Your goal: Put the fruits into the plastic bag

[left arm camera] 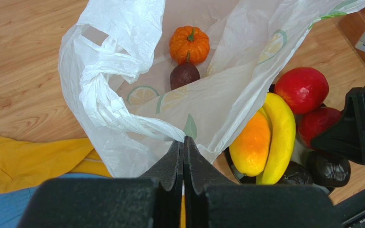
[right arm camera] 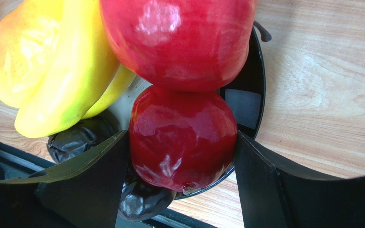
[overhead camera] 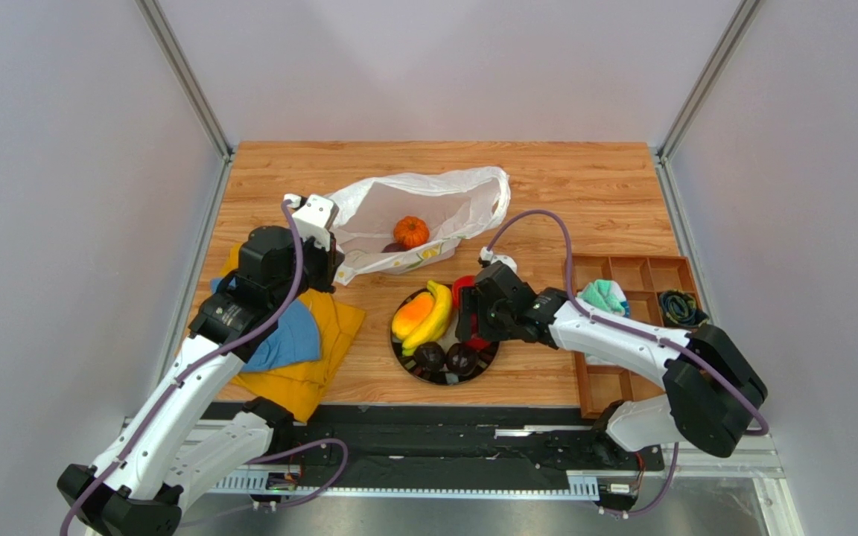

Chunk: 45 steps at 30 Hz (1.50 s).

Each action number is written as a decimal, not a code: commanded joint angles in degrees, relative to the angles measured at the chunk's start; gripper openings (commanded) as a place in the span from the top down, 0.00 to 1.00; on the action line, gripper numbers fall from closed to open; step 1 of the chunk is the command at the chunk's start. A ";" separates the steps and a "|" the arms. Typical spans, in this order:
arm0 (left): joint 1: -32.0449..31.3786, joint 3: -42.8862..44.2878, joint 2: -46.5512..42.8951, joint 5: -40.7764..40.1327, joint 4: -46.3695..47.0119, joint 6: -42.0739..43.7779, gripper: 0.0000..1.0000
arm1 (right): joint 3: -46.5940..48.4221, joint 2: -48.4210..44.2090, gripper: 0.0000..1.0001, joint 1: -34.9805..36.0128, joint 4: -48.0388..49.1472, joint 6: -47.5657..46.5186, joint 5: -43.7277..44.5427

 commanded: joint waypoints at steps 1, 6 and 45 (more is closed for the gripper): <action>-0.11 2.80 0.07 0.19 0.68 -0.26 1.00 | -0.21 -4.38 0.43 -0.25 -0.24 -0.47 -0.36; -0.11 2.80 0.07 0.27 0.77 -0.26 1.00 | 0.41 -8.68 0.46 -0.25 -3.23 -1.00 -1.49; -0.11 2.71 0.42 0.19 0.59 -0.17 1.00 | 51.72 15.73 0.54 2.13 -5.41 -21.56 -6.34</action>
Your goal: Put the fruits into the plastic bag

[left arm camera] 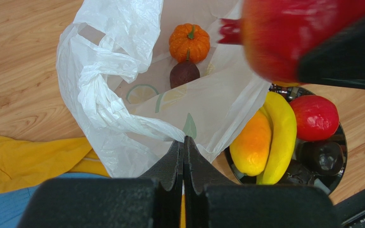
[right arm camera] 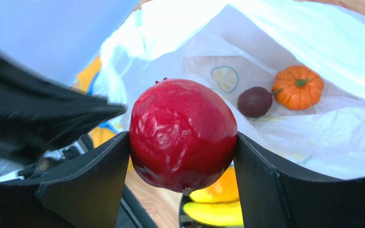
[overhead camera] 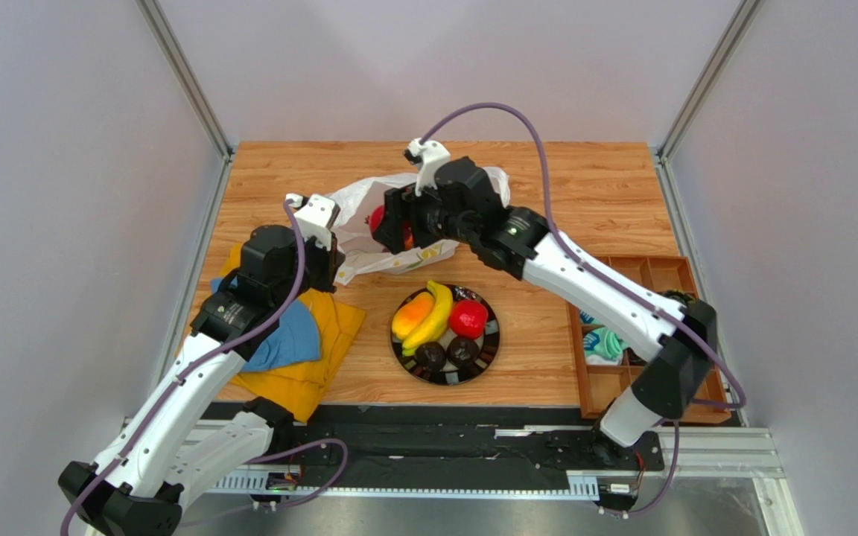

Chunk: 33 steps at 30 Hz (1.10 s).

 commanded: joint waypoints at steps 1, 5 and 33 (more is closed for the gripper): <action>-0.11 2.71 -0.26 0.16 0.55 -0.17 1.00 | 12.08 9.70 0.54 -0.41 -8.01 -3.86 3.06; -0.11 2.80 -0.43 0.16 0.63 -0.17 1.00 | 19.46 16.82 0.54 -2.43 -10.30 -3.95 2.45; -0.11 2.62 -0.08 0.16 0.55 -0.08 1.00 | 20.01 33.55 0.08 -6.39 -10.57 -1.31 5.44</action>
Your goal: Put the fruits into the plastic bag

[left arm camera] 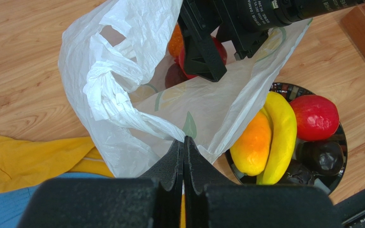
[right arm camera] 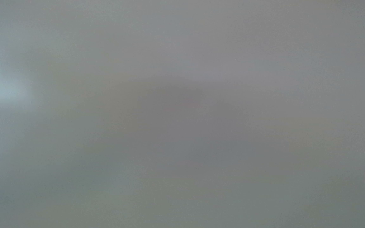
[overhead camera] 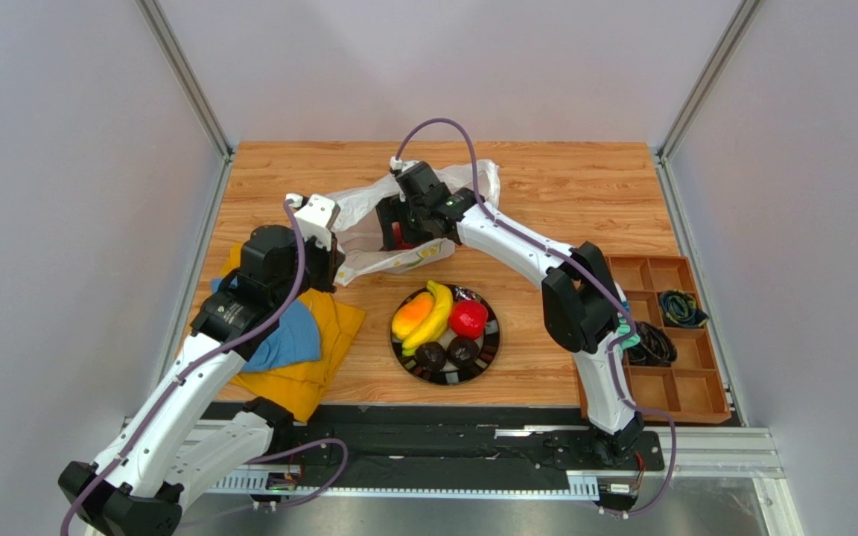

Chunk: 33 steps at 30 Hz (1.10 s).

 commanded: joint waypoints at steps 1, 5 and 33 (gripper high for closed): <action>-0.11 2.62 -0.17 0.27 0.57 -0.08 1.00 | -0.32 -0.24 0.07 -0.29 0.87 -0.05 -0.40; -0.11 2.62 -0.17 0.19 0.57 -0.08 1.00 | -0.50 -0.42 0.05 -0.20 0.95 -0.05 -0.75; -0.11 2.97 0.27 0.19 0.13 -0.26 1.00 | -21.41 -25.72 0.10 4.89 12.89 2.76 -4.43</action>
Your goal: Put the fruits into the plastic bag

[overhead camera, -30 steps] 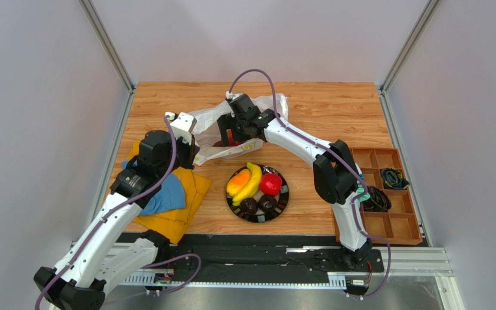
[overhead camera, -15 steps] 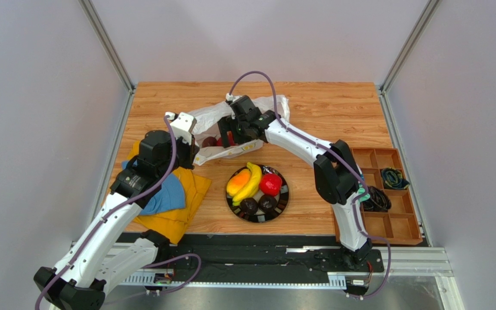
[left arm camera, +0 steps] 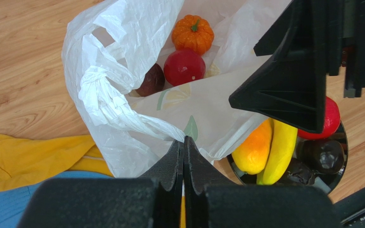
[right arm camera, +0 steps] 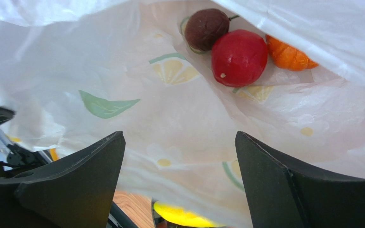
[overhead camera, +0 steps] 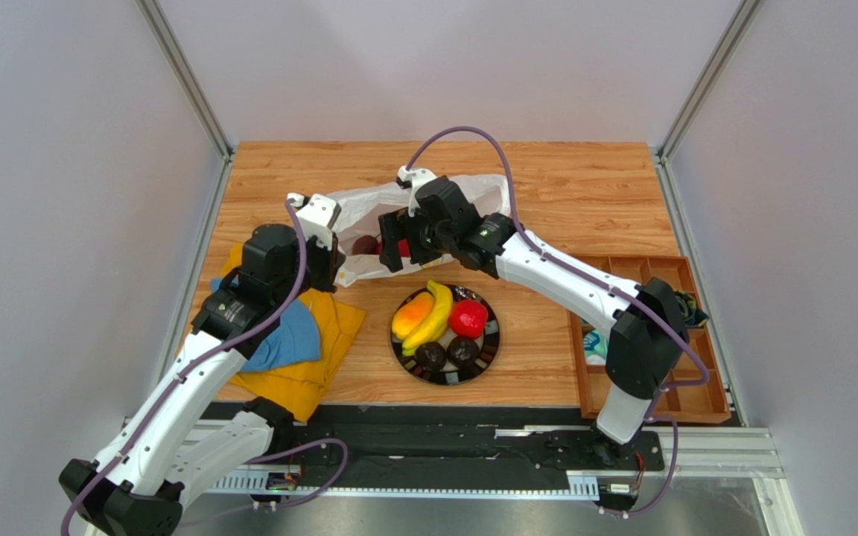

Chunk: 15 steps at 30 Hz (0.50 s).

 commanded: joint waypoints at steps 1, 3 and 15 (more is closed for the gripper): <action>-0.11 2.67 -0.32 0.19 0.63 -0.26 1.00 | -2.11 -5.05 0.11 0.65 5.69 2.33 -1.24; -0.11 2.67 -0.32 0.19 0.72 -0.26 1.00 | -3.43 -8.30 0.11 2.14 6.57 1.98 -1.96; -0.11 2.75 -0.23 0.62 0.63 -0.52 1.00 | -17.75 -27.28 0.16 13.05 7.37 -4.09 -3.09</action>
